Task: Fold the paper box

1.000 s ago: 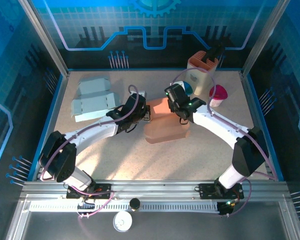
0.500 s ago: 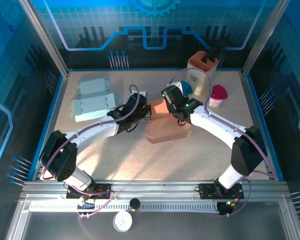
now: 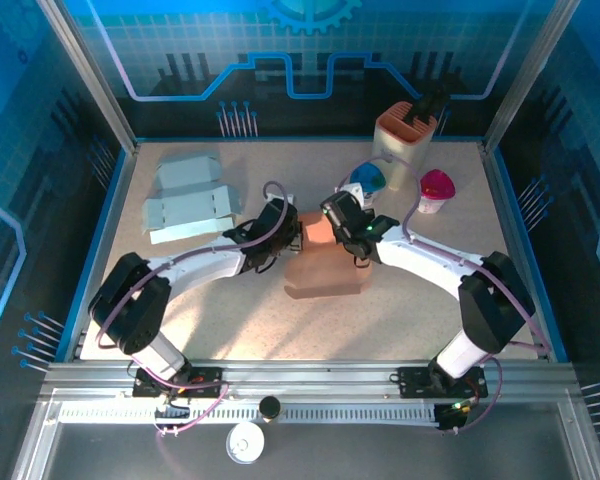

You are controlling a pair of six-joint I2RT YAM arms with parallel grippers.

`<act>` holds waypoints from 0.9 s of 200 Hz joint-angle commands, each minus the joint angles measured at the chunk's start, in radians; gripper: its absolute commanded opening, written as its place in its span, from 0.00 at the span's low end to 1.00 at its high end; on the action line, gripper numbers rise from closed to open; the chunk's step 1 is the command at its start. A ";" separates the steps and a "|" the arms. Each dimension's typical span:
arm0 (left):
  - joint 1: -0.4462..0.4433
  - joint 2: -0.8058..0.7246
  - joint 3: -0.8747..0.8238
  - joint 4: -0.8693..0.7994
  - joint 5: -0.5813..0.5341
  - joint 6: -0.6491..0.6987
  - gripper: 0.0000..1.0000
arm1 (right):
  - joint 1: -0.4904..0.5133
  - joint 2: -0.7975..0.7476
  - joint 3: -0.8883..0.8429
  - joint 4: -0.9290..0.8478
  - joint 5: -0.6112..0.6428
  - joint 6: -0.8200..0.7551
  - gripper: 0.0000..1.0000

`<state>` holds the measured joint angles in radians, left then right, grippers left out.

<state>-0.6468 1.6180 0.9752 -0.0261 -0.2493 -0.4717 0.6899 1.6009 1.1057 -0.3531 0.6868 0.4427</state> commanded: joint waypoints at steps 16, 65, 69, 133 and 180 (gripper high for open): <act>-0.004 0.074 -0.075 0.168 -0.050 0.024 0.10 | 0.014 -0.004 -0.066 0.112 0.014 0.037 0.00; 0.003 0.172 -0.103 0.259 -0.010 0.010 0.16 | 0.009 0.039 -0.059 0.120 -0.019 0.027 0.00; 0.003 0.176 -0.107 0.265 -0.008 0.006 0.17 | 0.008 0.039 -0.061 0.121 -0.022 0.027 0.00; 0.011 0.214 -0.154 0.325 0.007 -0.012 0.13 | 0.004 0.045 -0.058 0.118 -0.038 0.015 0.00; -0.014 0.219 -0.140 0.269 -0.095 -0.015 0.00 | 0.006 0.046 -0.049 0.100 -0.033 0.023 0.00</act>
<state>-0.6472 1.8030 0.8490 0.3206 -0.2581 -0.4927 0.6930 1.6432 1.0443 -0.2821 0.6510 0.4522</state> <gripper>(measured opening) 0.090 0.062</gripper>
